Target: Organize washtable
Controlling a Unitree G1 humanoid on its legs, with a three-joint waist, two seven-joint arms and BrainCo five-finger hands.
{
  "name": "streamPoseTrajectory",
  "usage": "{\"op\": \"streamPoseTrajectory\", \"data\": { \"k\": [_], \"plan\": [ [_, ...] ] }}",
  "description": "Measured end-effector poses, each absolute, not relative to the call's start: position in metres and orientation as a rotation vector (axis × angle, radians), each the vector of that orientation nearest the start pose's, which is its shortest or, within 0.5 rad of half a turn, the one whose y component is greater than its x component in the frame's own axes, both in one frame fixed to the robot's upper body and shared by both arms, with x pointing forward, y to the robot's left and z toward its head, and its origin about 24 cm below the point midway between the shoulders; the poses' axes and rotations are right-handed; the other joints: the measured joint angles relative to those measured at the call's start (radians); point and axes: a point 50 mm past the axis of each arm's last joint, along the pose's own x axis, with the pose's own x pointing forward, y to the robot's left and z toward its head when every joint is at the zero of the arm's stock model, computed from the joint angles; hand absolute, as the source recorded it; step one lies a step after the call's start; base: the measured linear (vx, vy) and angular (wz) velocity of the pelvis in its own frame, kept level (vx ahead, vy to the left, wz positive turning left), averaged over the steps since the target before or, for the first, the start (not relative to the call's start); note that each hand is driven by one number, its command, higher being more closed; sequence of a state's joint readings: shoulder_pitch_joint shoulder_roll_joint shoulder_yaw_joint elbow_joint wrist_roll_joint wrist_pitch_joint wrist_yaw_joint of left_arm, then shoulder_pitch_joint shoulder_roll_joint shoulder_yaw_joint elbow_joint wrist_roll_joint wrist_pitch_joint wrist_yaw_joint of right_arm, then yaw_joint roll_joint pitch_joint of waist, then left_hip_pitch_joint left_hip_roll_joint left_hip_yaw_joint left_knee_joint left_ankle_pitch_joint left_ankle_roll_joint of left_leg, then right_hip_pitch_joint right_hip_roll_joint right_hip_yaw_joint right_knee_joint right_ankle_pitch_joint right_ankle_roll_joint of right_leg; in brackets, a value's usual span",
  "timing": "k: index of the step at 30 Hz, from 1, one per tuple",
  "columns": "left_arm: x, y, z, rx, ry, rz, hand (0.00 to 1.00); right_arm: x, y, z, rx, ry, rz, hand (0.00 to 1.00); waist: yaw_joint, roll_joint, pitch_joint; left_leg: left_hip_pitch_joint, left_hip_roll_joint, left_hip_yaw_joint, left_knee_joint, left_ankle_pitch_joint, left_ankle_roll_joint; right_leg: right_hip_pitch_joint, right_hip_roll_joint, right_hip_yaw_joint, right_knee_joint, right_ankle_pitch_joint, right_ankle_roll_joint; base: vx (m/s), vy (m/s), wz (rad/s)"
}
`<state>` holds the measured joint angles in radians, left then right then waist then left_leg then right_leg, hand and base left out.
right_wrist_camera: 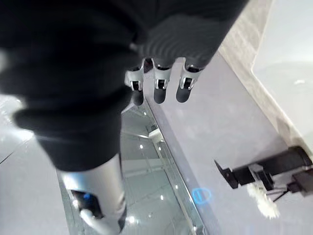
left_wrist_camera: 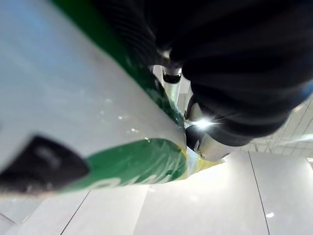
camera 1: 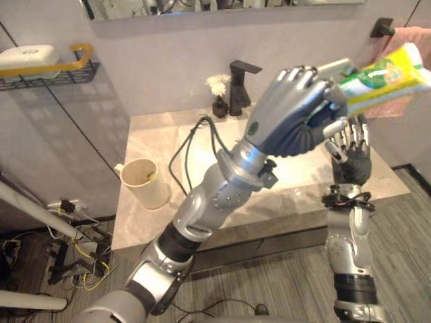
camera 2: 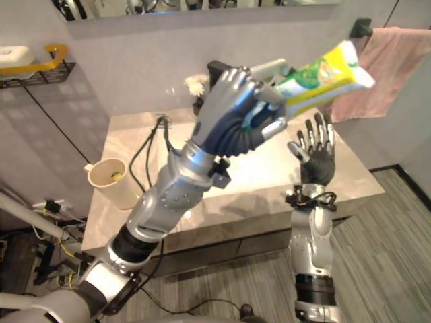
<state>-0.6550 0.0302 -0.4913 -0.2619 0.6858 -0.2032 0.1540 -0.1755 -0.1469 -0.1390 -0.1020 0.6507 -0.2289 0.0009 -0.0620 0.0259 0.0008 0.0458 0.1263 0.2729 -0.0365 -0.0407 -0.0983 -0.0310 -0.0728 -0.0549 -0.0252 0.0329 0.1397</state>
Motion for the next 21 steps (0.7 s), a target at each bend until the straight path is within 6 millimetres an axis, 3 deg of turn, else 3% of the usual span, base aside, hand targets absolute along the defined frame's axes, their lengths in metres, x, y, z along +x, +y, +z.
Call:
{"op": "streamPoseTrajectory", "data": {
  "k": [6,15,21],
  "plan": [
    [0.224,-0.010,0.256,0.581,-1.309,-0.337,1.00,0.283,-0.189,0.157,0.600,-0.586,0.069,0.00,0.023,0.000,0.000,-0.004,-0.004,-0.005,0.000,0.004,0.006,0.007,-0.003,-0.003,-0.021,0.019,0.002,-0.03,0.002,0.02],
    [0.225,-0.018,0.248,0.598,-1.283,-0.402,1.00,0.290,-0.167,0.171,0.672,-0.611,0.215,0.00,0.023,-0.001,0.000,-0.007,-0.004,-0.005,-0.005,0.011,0.008,0.008,-0.001,-0.003,-0.036,0.024,0.002,-0.01,-0.005,0.00],
    [0.224,-0.019,0.246,0.587,-1.274,-0.414,1.00,0.284,-0.151,0.198,0.702,-0.693,0.336,0.00,0.024,-0.002,-0.001,-0.002,-0.004,-0.005,-0.018,0.018,0.009,0.007,0.000,-0.003,-0.039,0.037,0.003,0.00,0.000,0.00]
  ]
}}
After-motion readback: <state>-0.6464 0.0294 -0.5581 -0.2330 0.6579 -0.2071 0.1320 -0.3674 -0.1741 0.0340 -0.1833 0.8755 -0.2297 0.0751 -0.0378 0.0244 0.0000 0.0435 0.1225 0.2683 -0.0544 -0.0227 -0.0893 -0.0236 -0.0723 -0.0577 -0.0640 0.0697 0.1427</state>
